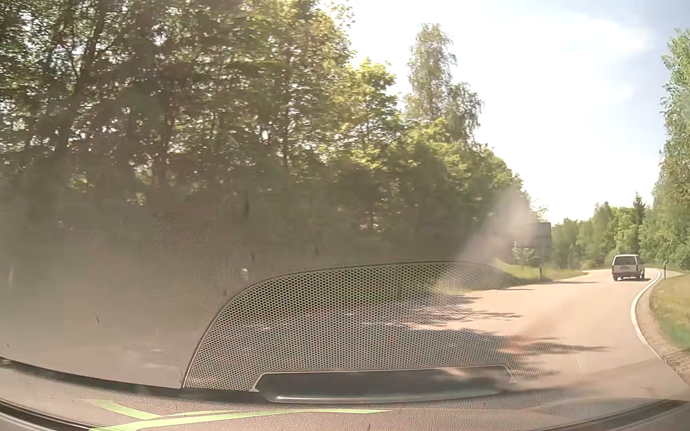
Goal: Follow the waypoints while adhering to traffic rules and regulations
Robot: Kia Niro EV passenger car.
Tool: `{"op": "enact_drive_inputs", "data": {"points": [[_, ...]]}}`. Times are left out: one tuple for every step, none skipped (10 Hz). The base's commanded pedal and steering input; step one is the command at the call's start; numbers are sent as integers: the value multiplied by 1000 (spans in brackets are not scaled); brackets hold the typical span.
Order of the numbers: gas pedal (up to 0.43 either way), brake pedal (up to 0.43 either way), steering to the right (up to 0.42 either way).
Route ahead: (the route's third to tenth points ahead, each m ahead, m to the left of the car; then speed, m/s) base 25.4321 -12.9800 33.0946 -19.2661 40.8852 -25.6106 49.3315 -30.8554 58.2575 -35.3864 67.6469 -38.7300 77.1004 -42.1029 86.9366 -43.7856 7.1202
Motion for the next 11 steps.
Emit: {"op": "enact_drive_inputs", "data": {"points": [[138,0,282],[150,0,282],[157,0,279],[169,0,272],[197,0,266],[209,0,261],[209,0,257],[209,0,250],[209,0,237],[220,0,223],[228,0,204]]}}
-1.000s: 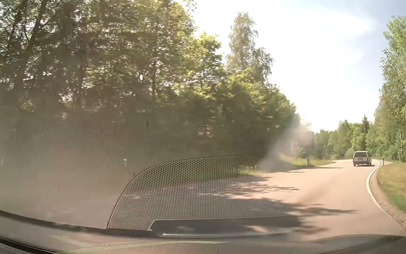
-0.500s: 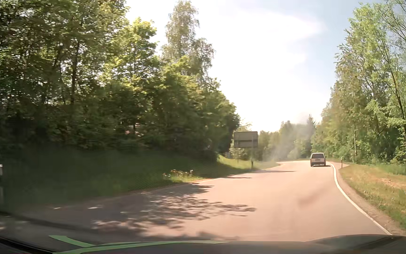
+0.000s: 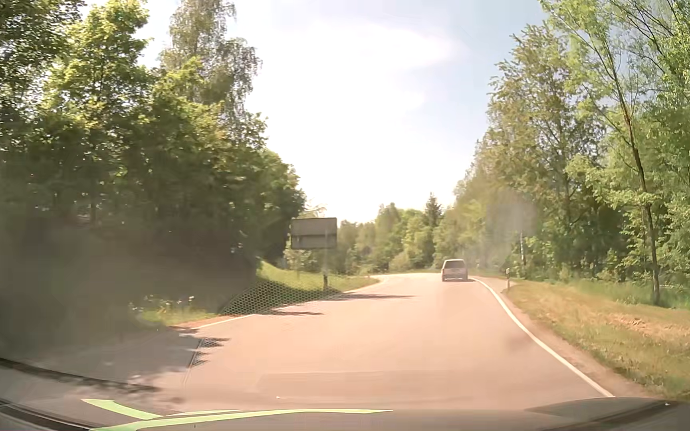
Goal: Follow the waypoints while adhering to traffic rules and regulations
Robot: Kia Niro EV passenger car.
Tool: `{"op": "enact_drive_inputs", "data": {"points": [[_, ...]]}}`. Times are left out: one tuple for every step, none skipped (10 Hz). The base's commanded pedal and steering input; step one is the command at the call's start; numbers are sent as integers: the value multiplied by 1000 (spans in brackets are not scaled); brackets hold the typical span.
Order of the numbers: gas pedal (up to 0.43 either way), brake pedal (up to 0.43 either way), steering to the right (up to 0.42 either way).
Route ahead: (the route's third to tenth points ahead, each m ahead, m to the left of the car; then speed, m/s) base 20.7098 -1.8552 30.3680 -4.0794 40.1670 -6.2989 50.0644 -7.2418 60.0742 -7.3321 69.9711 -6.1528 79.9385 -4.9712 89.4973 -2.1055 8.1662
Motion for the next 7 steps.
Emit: {"op": "enact_drive_inputs", "data": {"points": [[228,0,185],[240,0,169],[240,0,153],[248,0,131],[248,0,111],[260,0,96],[268,0,78]]}}
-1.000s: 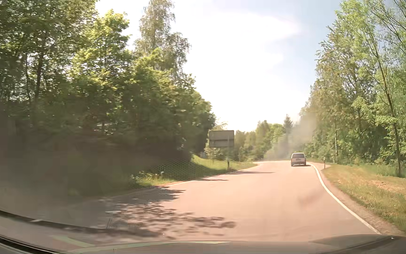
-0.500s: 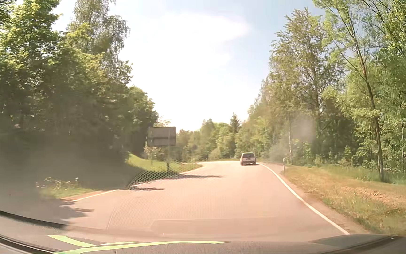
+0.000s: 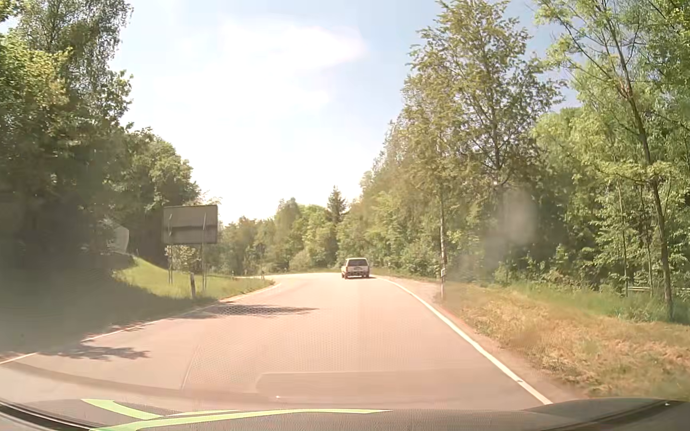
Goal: Follow the waypoints while adhering to traffic rules and regulations
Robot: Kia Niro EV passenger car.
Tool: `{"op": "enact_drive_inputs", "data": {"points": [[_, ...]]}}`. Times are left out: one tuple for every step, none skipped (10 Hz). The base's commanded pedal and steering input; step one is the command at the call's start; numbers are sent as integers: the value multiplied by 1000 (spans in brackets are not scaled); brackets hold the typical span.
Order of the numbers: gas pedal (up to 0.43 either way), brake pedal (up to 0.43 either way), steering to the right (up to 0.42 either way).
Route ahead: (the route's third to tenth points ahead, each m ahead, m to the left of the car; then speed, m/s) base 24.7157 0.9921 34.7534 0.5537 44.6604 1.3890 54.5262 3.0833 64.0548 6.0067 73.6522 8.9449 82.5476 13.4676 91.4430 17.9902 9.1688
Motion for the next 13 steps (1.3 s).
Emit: {"op": "enact_drive_inputs", "data": {"points": [[268,0,64],[268,0,47],[280,0,33],[287,0,23],[287,0,16],[287,0,8],[287,0,4],[287,0,4],[287,0,0],[287,0,-4],[287,0,-8],[287,0,-8],[287,0,-9]]}}
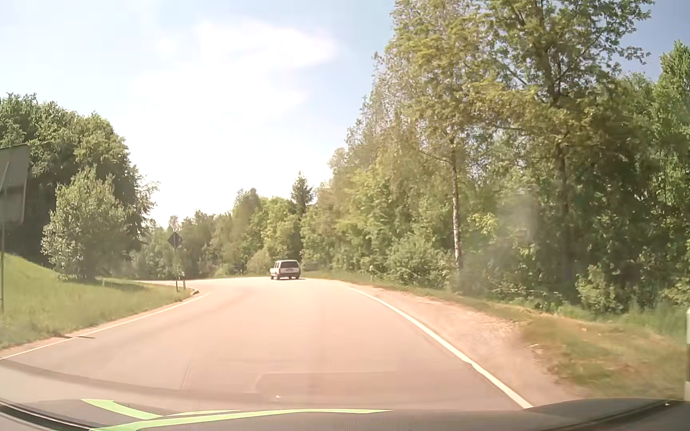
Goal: Follow the waypoints while adhering to traffic rules and regulations
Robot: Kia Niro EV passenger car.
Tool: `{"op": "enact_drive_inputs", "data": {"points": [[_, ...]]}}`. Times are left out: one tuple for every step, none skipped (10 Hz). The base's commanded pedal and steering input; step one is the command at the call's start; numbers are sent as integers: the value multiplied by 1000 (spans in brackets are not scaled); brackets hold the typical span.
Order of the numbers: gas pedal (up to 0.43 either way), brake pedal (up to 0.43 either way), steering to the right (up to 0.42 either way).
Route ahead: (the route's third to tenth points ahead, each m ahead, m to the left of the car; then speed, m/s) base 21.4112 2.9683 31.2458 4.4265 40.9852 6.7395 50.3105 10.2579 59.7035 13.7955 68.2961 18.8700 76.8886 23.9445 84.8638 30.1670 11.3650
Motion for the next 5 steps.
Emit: {"op": "enact_drive_inputs", "data": {"points": [[287,0,-12],[287,0,-20],[280,0,-20],[280,0,-21],[280,0,-25]]}}
